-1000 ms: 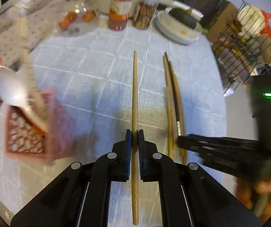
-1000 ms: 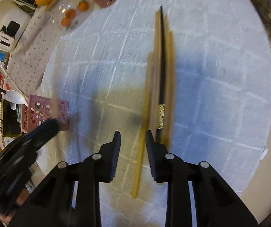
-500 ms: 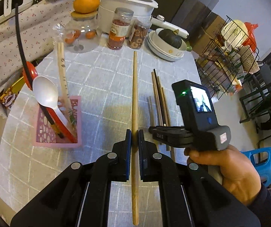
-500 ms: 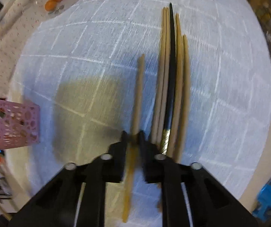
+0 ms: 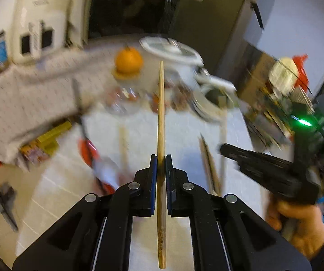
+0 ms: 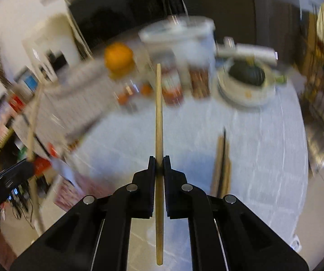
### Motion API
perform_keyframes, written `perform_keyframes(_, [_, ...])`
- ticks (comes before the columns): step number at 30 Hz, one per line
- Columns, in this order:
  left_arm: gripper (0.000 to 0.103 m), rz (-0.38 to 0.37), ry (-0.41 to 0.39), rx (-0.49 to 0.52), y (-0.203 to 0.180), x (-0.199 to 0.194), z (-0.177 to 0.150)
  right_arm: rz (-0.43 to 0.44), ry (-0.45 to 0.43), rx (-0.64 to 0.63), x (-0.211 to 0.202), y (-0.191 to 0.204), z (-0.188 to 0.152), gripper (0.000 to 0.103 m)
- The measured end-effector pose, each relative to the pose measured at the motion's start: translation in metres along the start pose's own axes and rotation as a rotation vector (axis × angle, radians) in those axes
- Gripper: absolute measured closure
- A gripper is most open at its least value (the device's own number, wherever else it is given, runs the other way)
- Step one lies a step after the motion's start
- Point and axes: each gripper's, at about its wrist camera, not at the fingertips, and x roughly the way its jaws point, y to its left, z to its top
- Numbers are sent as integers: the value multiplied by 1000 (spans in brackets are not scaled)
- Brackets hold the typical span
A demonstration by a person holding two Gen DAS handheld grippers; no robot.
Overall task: Organize utensils
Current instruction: 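Carry both wooden chopsticks to the pink holder and drop them in, opening both tools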
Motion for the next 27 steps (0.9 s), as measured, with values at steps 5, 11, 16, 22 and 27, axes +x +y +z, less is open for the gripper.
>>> perform_keyframes(5, [97, 32, -120, -43, 23, -6, 8, 68, -117, -8, -13, 12, 14, 96])
perform_keyframes(11, [97, 88, -294, -35, 29, -6, 5, 121, -179, 1, -27, 17, 13, 96])
perform_keyframes(16, [97, 191, -487, -58, 40, 1, -8, 164, -166, -8, -28, 22, 7, 96])
perform_keyframes(22, [97, 251, -508, -21, 39, 20, -27, 209, -162, 23, -26, 19, 6, 96])
perform_keyframes(27, [97, 299, -516, 13, 32, 27, -45, 214, -151, 12, -22, 23, 3, 96])
